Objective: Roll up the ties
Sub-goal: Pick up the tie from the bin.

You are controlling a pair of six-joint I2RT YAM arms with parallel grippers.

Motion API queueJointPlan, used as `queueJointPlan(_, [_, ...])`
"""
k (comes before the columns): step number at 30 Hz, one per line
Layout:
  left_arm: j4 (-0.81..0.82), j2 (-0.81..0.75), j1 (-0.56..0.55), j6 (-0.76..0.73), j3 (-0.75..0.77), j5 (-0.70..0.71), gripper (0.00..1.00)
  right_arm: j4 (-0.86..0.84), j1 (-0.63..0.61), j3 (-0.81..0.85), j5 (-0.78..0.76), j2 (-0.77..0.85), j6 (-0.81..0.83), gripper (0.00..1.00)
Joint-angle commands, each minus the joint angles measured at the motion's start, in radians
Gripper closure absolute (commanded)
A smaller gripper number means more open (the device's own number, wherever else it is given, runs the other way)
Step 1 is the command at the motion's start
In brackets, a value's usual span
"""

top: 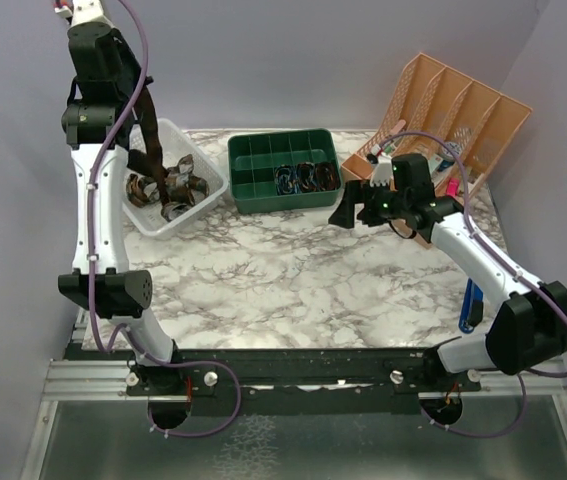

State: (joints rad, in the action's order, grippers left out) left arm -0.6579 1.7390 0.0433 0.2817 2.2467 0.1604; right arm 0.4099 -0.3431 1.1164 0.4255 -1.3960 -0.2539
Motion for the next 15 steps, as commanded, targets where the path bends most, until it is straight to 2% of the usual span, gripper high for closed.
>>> queueJointPlan(1, [-0.039, -0.066, -0.041, -0.014, 0.145, -0.022, 1.0, -0.018, -0.002, 0.028, 0.032, 0.042, -0.02, 0.0])
queueJointPlan(8, [-0.016, -0.122, -0.041, 0.063, 0.243, -0.182, 1.0, -0.1, -0.002, -0.017, 0.069, 0.083, -0.075, 0.0])
queueJointPlan(12, [0.059, -0.16, -0.042, 0.121, 0.259, -0.285, 1.0, -0.137, -0.002, -0.03, 0.087, 0.095, -0.101, 0.0])
queueJointPlan(15, [0.112, -0.193, -0.042, 0.152, 0.268, -0.307, 1.0, -0.143, -0.002, -0.032, 0.107, 0.102, -0.105, 0.0])
